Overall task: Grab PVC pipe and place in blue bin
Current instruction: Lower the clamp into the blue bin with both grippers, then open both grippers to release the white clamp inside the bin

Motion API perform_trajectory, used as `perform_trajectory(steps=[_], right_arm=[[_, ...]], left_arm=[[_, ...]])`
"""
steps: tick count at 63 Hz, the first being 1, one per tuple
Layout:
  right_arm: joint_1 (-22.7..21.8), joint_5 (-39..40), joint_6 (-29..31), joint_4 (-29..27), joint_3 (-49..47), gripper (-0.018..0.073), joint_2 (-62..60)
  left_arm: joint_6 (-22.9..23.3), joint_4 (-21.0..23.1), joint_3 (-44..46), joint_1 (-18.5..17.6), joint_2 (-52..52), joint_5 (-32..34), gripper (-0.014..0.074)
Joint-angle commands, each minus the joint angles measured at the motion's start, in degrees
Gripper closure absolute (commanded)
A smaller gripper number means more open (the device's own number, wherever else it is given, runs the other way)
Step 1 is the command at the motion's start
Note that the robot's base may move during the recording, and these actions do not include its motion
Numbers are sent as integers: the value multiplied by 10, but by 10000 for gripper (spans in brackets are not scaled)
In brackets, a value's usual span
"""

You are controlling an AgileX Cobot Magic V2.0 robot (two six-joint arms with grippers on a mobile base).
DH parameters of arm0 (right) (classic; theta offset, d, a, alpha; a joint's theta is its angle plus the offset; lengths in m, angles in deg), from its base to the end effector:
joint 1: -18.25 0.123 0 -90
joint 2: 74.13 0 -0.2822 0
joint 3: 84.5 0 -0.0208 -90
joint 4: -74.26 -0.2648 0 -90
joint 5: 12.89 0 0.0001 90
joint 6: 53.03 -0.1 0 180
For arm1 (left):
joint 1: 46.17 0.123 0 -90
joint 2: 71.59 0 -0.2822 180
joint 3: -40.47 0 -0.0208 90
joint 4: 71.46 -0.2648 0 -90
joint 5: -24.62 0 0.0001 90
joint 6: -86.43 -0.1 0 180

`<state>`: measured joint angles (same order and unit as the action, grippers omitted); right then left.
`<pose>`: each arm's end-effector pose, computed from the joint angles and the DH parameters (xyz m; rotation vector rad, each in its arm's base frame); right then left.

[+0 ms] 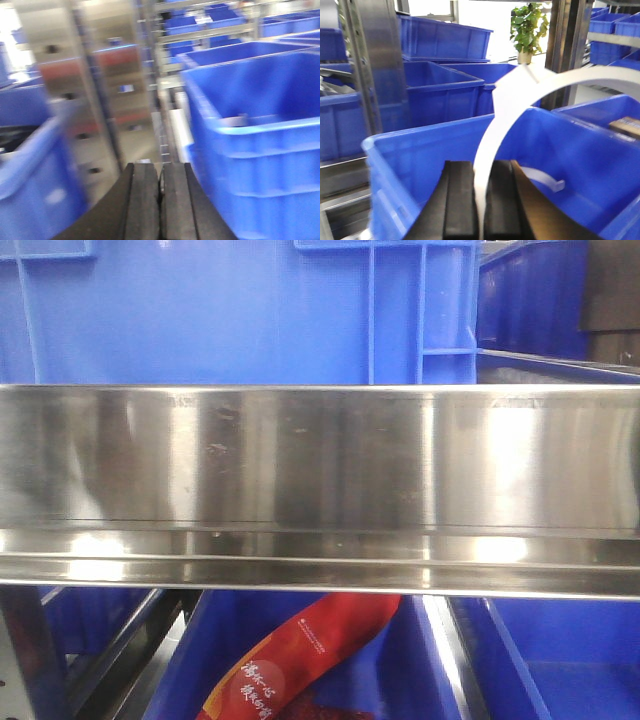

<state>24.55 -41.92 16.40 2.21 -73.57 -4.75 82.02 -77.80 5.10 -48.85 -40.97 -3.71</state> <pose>0.2402 0.0731 0.4521 -0.4589 1.5225 0.4653 0.0903 0.0010 0.3861 0.1417 1.6393 0.1406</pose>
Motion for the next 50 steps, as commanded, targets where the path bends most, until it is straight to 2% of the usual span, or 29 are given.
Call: perform_trajectory(steps=[1,11,20,30,38,50], right_arm=[[25,68,6,20,-10,721,17],[52,118,6,73,-32,721,56],[68,148,6,79,-58,721,87],[98,173,6,124,-81,721,124],[117,178,6,127,-98,721,156],[117,179,6,127,-113,721,200]], left_arm=[[4,-5,-1,16,-3,2,707],[4,-5,-1,27,-3,-5,707],[4,-7,-2,27,-3,-6,707],[4,-9,-14,27,-3,-6,707],[4,-9,-19,27,-3,-7,707],[4,-9,-20,27,-3,-7,707]])
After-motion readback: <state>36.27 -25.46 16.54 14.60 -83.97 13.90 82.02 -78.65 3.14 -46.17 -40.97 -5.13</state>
